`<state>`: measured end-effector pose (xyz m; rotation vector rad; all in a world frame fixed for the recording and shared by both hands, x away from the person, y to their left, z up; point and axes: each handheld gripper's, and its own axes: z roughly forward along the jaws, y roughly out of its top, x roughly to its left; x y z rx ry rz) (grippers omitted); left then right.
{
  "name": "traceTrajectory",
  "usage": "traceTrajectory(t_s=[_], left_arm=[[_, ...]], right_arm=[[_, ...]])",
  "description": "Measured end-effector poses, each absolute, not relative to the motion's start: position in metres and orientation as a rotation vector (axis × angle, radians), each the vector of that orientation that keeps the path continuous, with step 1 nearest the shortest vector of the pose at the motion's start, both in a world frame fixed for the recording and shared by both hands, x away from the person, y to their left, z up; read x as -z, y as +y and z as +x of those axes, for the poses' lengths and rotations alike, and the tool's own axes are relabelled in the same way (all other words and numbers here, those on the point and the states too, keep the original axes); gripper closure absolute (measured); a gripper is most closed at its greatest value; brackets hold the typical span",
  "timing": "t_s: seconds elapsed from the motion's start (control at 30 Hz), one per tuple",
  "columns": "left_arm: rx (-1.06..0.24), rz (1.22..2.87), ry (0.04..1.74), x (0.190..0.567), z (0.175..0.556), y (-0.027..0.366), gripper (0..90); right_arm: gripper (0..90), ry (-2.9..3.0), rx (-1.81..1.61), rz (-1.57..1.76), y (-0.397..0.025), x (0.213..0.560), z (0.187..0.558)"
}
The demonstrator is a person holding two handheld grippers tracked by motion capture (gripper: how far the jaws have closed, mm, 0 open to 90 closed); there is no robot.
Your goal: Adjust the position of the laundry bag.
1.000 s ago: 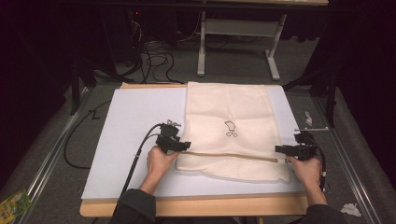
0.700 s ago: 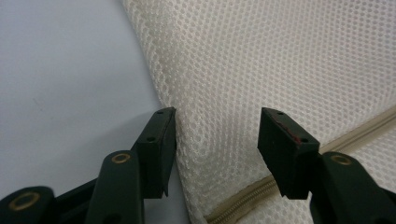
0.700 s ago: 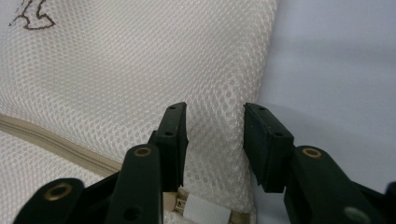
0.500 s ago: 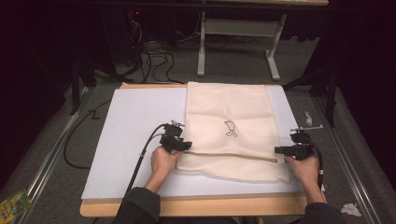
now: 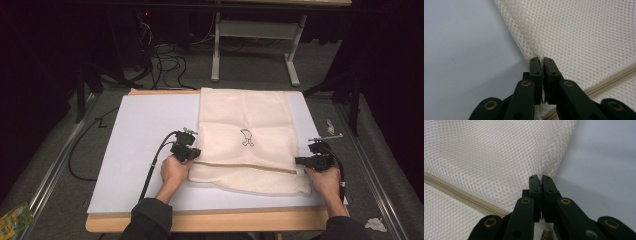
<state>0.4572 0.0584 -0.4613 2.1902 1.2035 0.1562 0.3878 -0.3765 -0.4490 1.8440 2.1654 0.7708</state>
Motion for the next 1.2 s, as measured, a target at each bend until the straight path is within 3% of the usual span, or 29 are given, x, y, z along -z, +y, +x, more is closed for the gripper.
traceTrajectory(t_s=[1.2], left_arm=[[-0.222,2.085,1.203,0.438,0.450,0.111,87.5]], right_arm=[[89.8,2.219,-0.940,1.743,-0.349,0.442,0.392]])
